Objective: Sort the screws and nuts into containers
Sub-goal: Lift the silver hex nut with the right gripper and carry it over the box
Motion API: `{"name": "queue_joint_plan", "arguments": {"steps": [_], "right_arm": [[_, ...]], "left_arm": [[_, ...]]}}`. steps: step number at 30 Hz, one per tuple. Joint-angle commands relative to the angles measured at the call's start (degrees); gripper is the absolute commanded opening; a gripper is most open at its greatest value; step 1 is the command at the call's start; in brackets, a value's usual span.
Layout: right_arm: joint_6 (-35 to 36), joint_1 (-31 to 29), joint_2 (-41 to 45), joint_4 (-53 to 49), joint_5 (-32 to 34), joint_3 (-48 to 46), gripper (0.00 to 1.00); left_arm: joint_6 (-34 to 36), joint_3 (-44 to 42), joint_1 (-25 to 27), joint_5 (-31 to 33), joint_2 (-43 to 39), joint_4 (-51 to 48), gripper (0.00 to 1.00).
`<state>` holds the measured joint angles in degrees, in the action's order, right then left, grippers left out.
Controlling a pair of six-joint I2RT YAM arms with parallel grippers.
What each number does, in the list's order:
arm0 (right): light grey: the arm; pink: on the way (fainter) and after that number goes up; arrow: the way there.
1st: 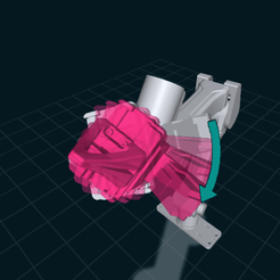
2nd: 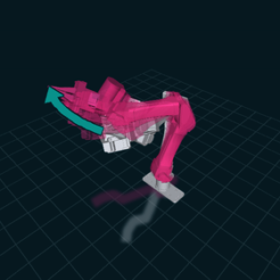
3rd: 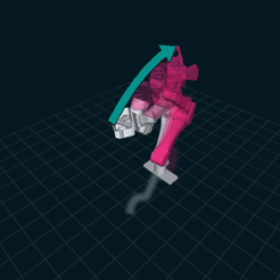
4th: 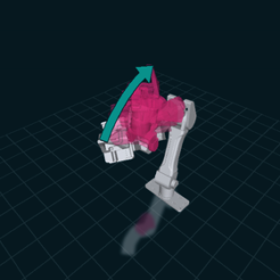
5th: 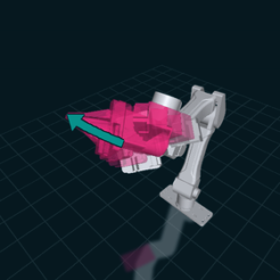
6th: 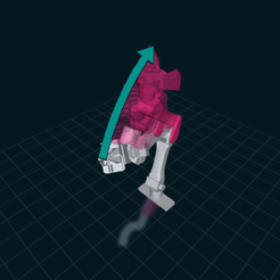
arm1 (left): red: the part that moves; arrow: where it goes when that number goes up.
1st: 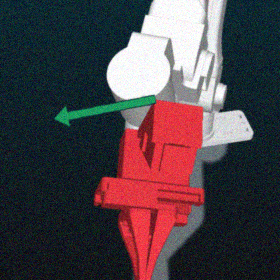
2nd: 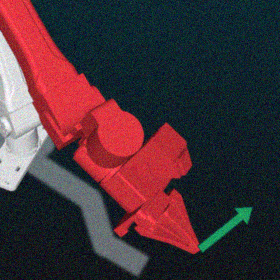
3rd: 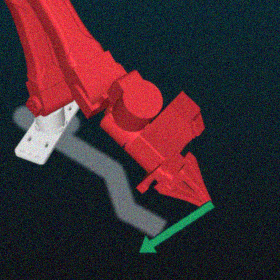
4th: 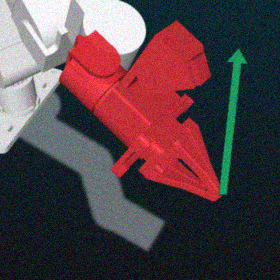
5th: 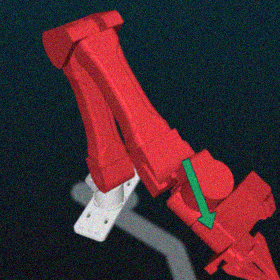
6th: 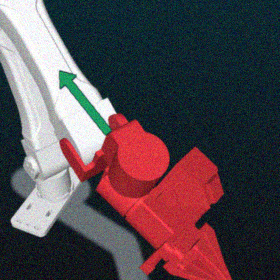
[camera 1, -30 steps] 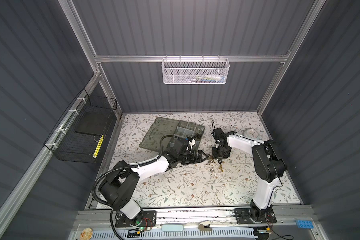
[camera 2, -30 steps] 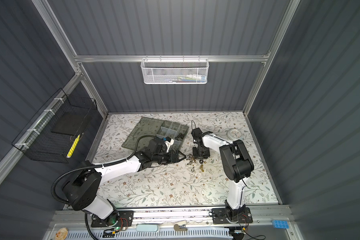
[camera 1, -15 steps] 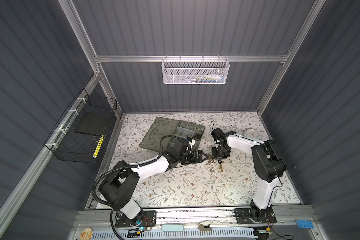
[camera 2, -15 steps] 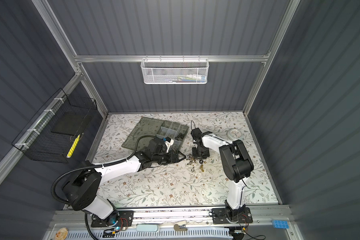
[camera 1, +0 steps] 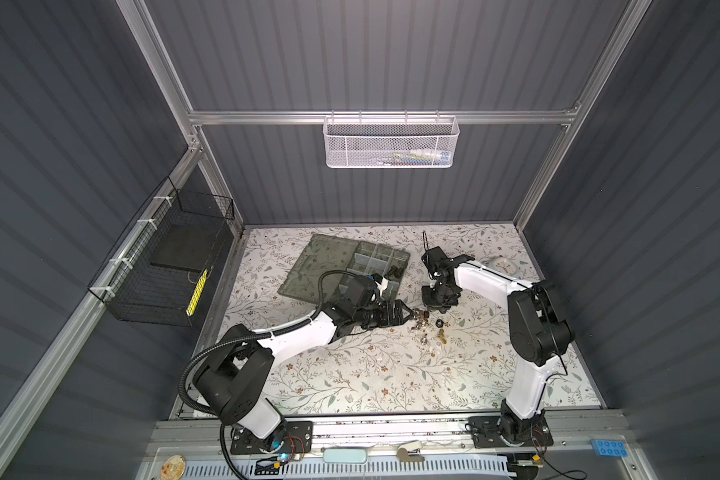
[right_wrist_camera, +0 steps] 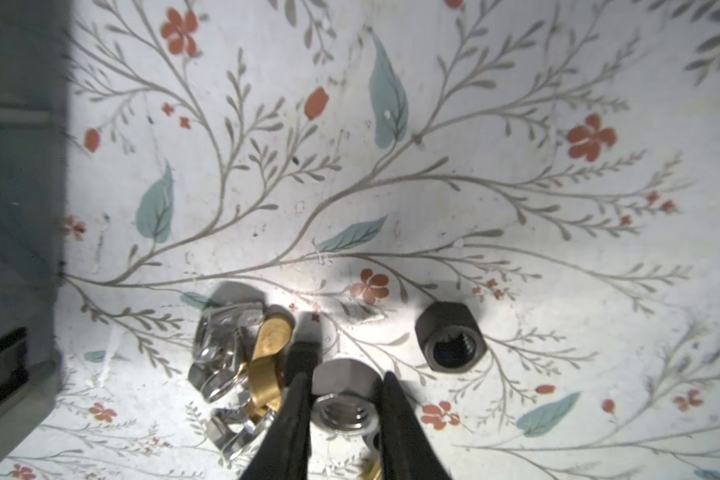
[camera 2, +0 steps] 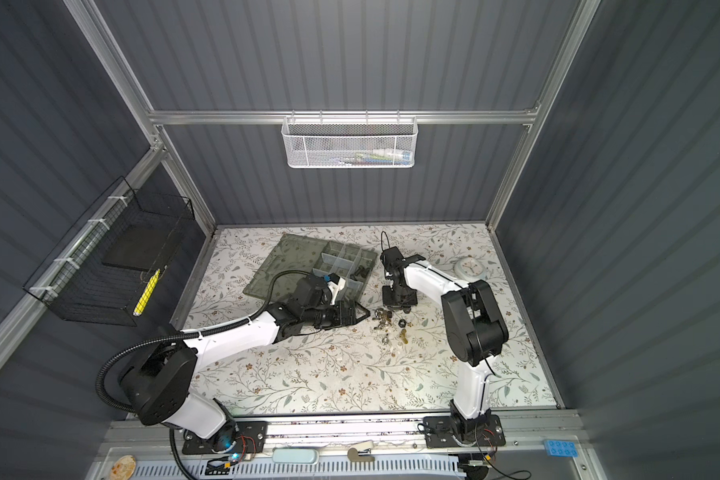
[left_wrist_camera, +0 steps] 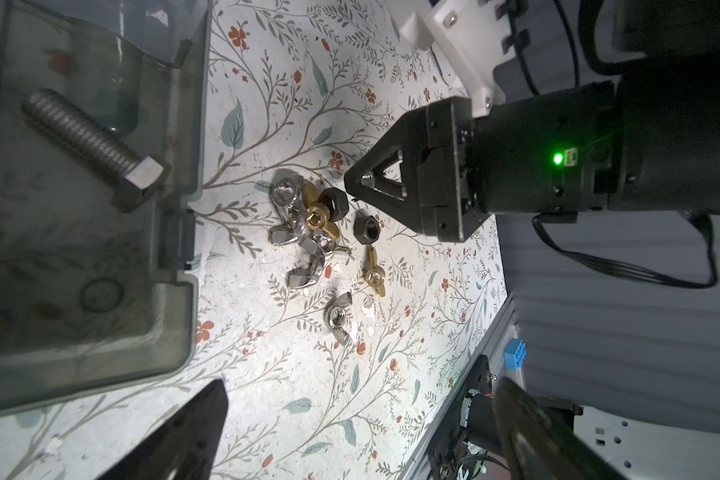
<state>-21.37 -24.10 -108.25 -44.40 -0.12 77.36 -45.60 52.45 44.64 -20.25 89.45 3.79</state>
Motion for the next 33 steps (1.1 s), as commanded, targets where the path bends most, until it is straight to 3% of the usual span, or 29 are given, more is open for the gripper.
{"name": "queue_joint_plan", "arguments": {"steps": [1, 12, 19, 33], "right_arm": [[0.5, -0.2, 2.4, -2.7, -0.9, 2.3, 0.24], [-0.5, -0.4, 4.4, -3.0, -6.6, 6.0, 0.24], [-1.3, -2.6, 4.0, -1.7, -11.2, 9.7, 0.25], [-4.5, -9.6, -5.5, -2.0, -18.0, 24.3, 0.25]], "left_arm": [[1.5, 1.5, -0.5, 0.8, -1.9, -1.9, 1.00], [1.8, 0.4, -4.0, -0.4, -4.7, -3.5, 1.00], [1.7, -2.3, -8.8, -2.8, -8.0, -4.0, 1.00], [1.5, -8.7, -16.9, -6.5, -15.6, -5.7, 1.00]]}}
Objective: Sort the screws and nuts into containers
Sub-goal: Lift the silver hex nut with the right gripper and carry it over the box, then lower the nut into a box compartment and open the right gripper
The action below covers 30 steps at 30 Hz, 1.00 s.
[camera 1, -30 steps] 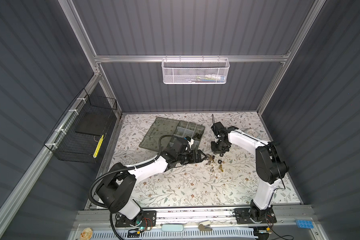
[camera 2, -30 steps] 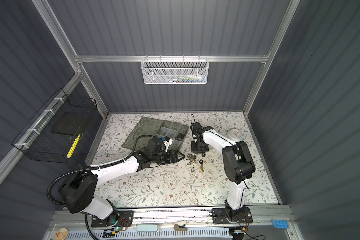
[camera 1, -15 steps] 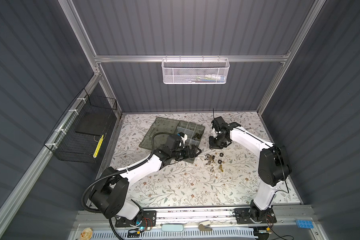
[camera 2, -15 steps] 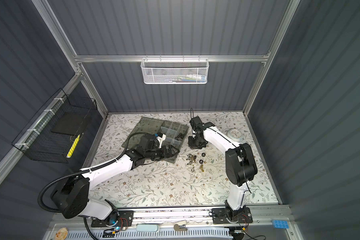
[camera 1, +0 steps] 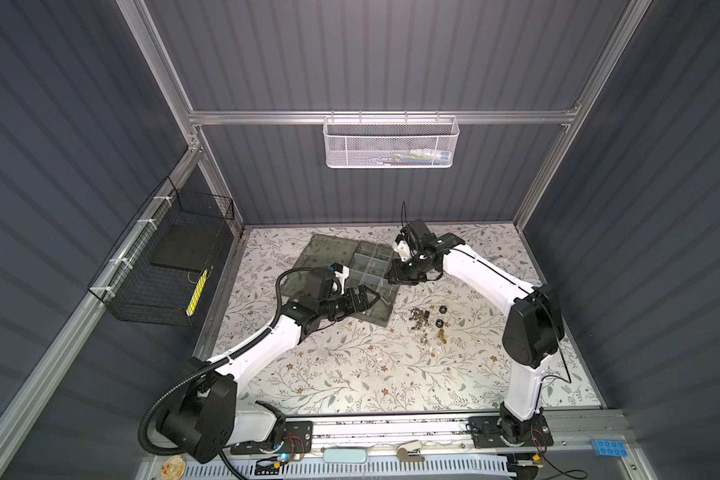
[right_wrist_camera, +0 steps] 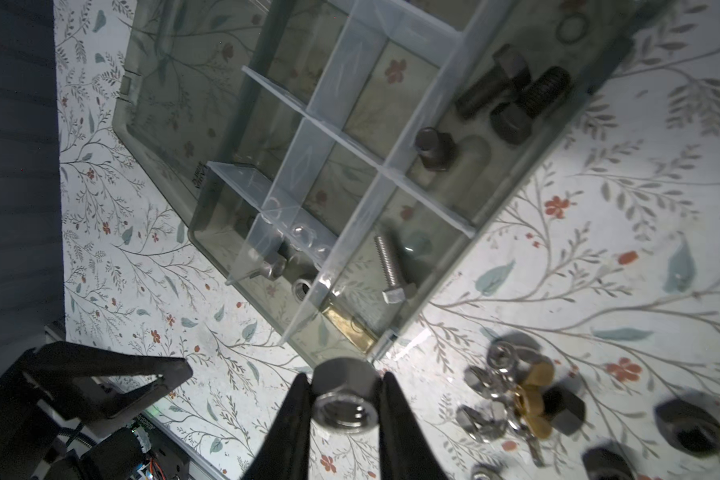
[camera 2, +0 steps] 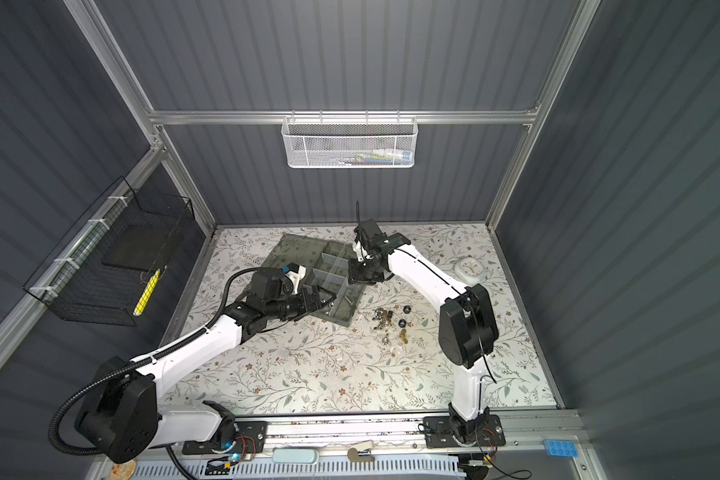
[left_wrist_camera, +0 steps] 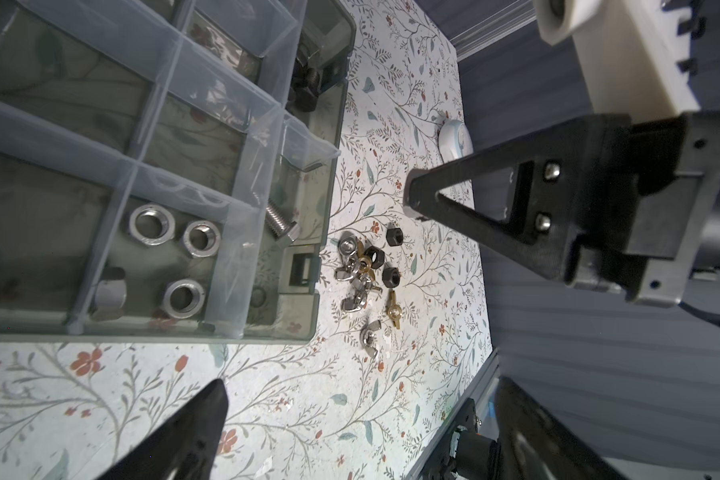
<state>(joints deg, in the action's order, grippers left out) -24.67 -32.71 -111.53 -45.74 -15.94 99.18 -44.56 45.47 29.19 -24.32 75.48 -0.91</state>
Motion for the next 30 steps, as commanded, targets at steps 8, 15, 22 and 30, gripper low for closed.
{"name": "queue_joint_plan", "arguments": {"steps": [8, 15, 22, 30], "right_arm": [[-3.4, -4.1, -8.9, -0.2, -6.9, 9.0, 0.25], [-4.7, -5.9, -12.7, 0.8, -8.4, 10.6, 0.28], [-6.1, -6.8, -15.9, 2.6, -9.9, 10.2, 0.31], [-6.1, -7.1, -17.2, 2.8, -9.2, 9.5, 0.38]], "left_arm": [[-2.7, -7.6, -9.6, -8.8, -5.2, 2.1, 1.00], [-3.3, -9.9, -13.4, -11.5, -7.5, 1.9, 1.00], [-3.1, -10.5, -14.5, -11.9, -8.8, 0.9, 1.00], [-2.2, -10.3, -14.5, -11.2, -10.0, -1.5, 1.00]]}}
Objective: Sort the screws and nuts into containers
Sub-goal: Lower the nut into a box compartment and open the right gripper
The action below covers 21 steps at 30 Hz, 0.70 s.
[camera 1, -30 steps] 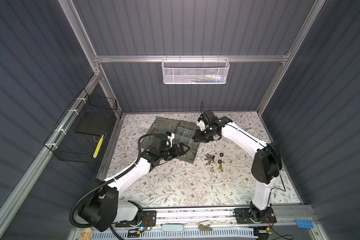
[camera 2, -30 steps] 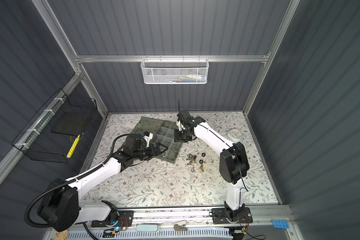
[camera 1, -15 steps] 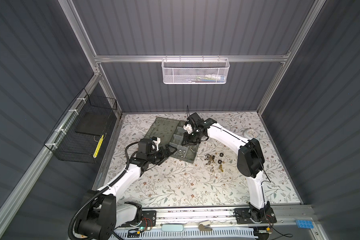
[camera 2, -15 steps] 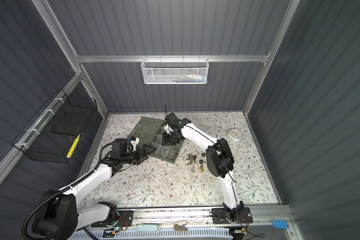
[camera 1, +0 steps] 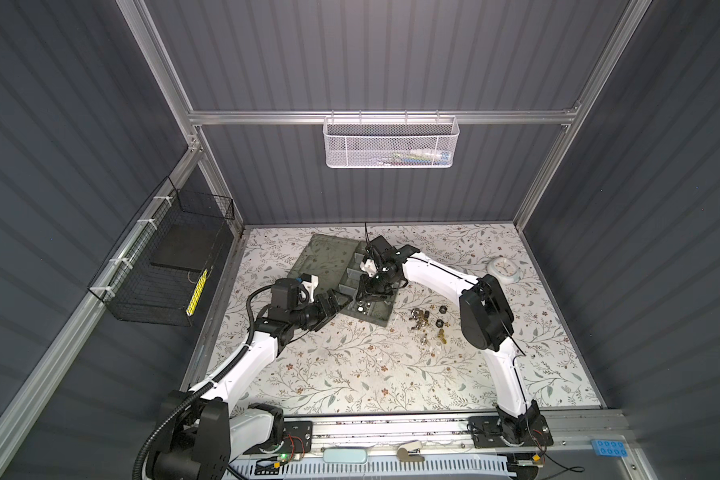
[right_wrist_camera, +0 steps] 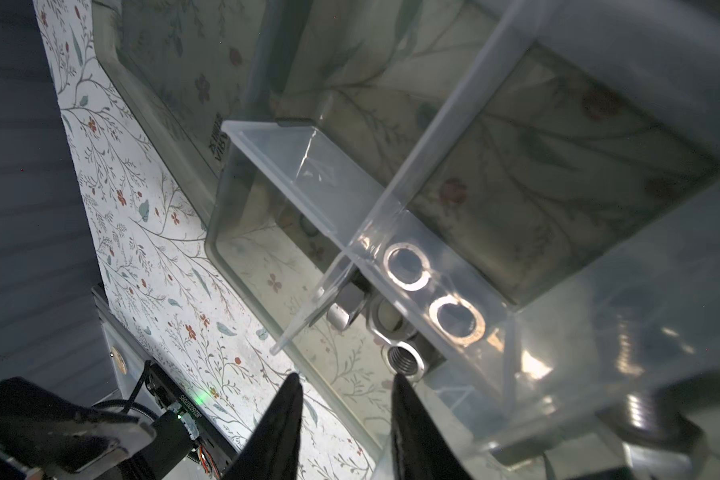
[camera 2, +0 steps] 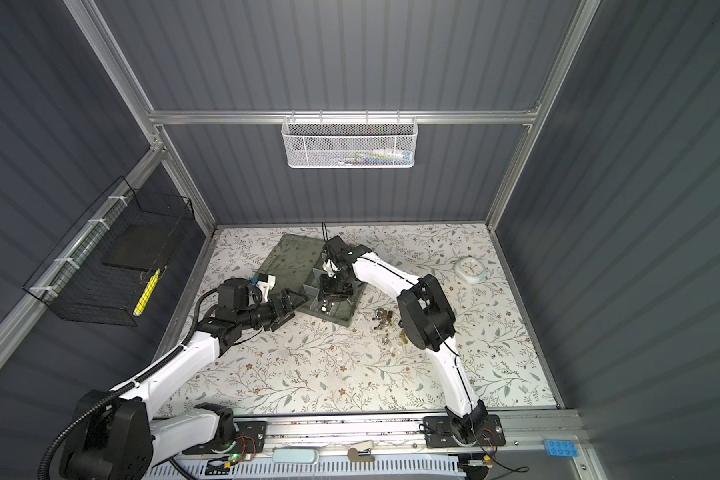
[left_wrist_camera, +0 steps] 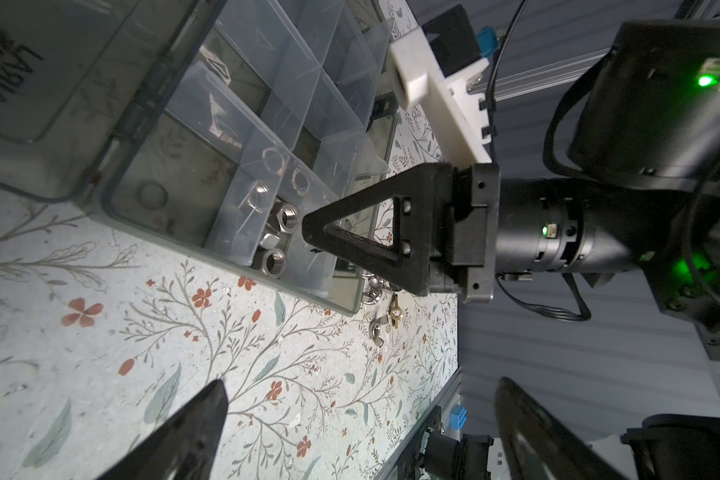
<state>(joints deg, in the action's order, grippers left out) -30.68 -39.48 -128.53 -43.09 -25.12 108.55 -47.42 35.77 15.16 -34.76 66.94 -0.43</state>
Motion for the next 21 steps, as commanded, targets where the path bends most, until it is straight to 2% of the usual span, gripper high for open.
{"name": "queue_joint_plan", "arguments": {"steps": [1, 8, 21], "right_arm": [[-0.1, -0.3, -0.2, 0.1, 0.2, 0.1, 0.39], [0.4, -0.2, 1.7, -0.1, 0.9, -0.1, 0.45], [1.5, 0.1, 10.2, 0.0, 4.0, -3.9, 0.67]], "left_arm": [[0.8, -0.6, -0.5, -0.6, -1.6, -2.7, 1.00], [1.8, 0.5, -0.5, -0.4, -3.1, -6.0, 1.00], [0.2, 1.7, -0.2, -0.8, -5.2, -7.7, 1.00]]}}
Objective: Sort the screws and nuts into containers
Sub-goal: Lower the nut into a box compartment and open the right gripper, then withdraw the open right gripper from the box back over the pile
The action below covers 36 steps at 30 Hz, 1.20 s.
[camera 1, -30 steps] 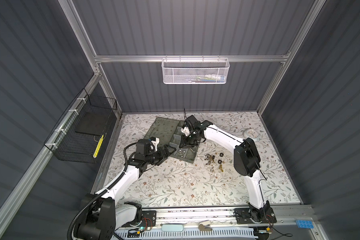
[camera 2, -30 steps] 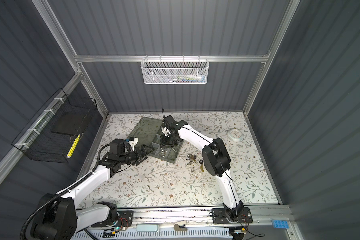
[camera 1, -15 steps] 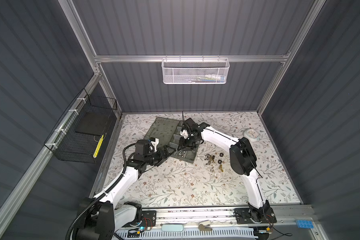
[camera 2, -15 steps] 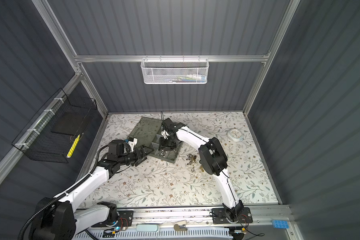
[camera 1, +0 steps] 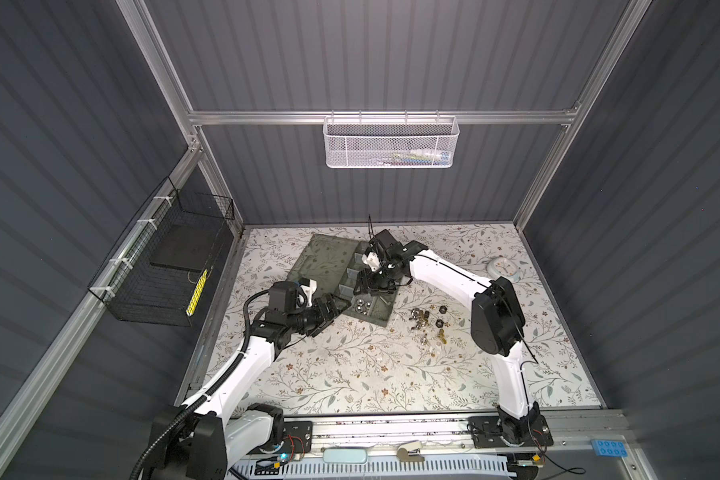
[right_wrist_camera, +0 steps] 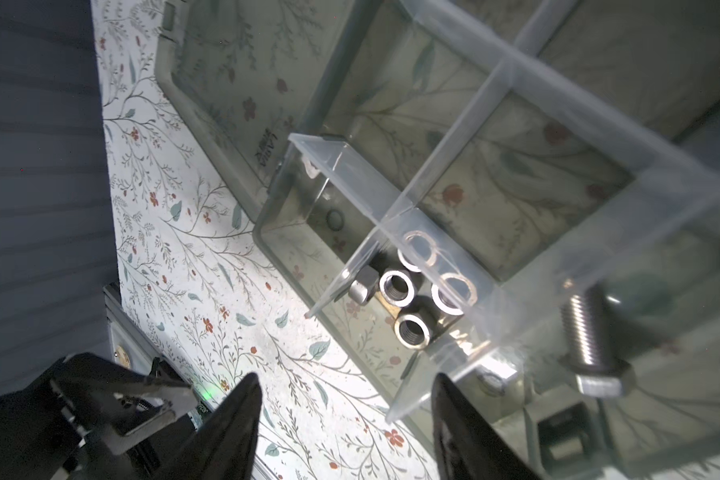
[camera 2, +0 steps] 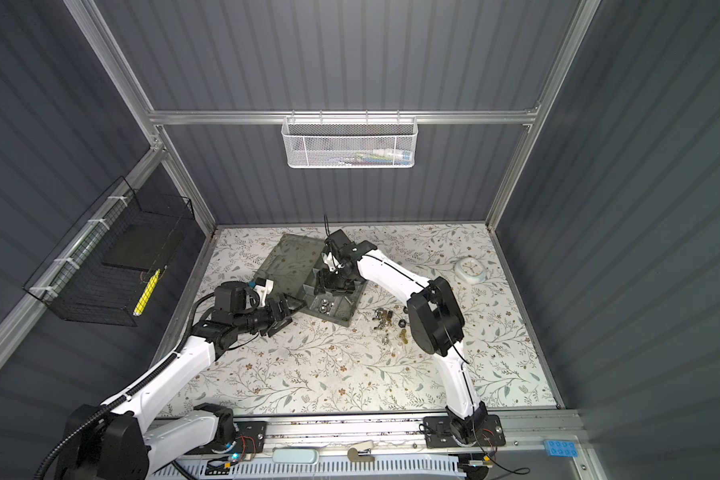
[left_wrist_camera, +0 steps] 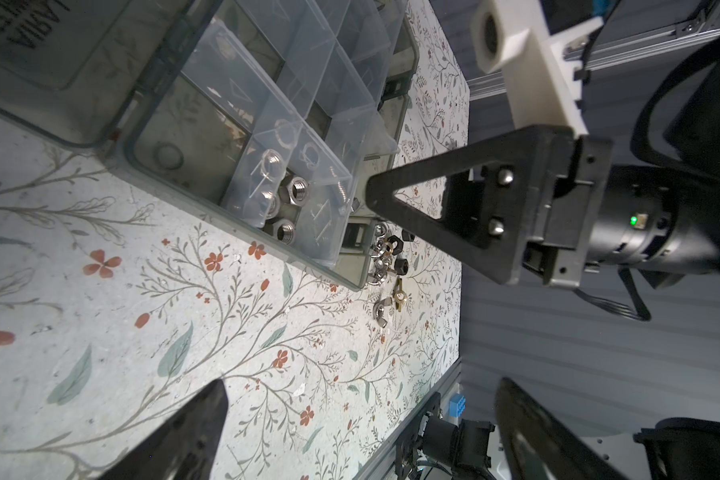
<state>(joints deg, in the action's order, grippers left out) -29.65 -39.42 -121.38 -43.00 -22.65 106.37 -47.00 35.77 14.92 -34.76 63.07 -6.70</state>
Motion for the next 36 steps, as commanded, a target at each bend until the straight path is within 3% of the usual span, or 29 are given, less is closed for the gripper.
{"name": "queue_joint_plan", "arguments": {"steps": [1, 7, 13, 25, 29, 36], "right_arm": [[0.4, 0.1, 4.2, 0.1, 1.9, -2.7, 0.68], [0.4, 1.5, 12.4, 2.1, 6.3, -10.9, 0.78], [0.6, 4.9, 20.9, 3.6, 8.7, -22.0, 0.99], [4.3, 16.7, 33.9, 3.3, 13.2, -39.1, 0.99], [5.8, 20.6, 33.4, 3.0, 15.4, -41.3, 0.97], [8.1, 22.8, 26.0, 1.3, 19.0, -39.5, 0.80]], "left_arm": [[-0.4, 1.8, 0.3, -0.8, -1.4, -1.2, 1.00], [-0.6, 3.7, 4.7, 2.0, -0.8, -0.8, 1.00], [-0.9, 7.2, 12.1, 5.9, 4.7, 2.3, 1.00], [1.4, 20.1, 22.6, 11.0, 22.2, 6.7, 1.00], [2.1, 24.5, 24.9, 11.2, 27.5, 7.7, 1.00], [0.1, 25.5, 26.7, 10.1, 33.2, 11.8, 1.00]]}}
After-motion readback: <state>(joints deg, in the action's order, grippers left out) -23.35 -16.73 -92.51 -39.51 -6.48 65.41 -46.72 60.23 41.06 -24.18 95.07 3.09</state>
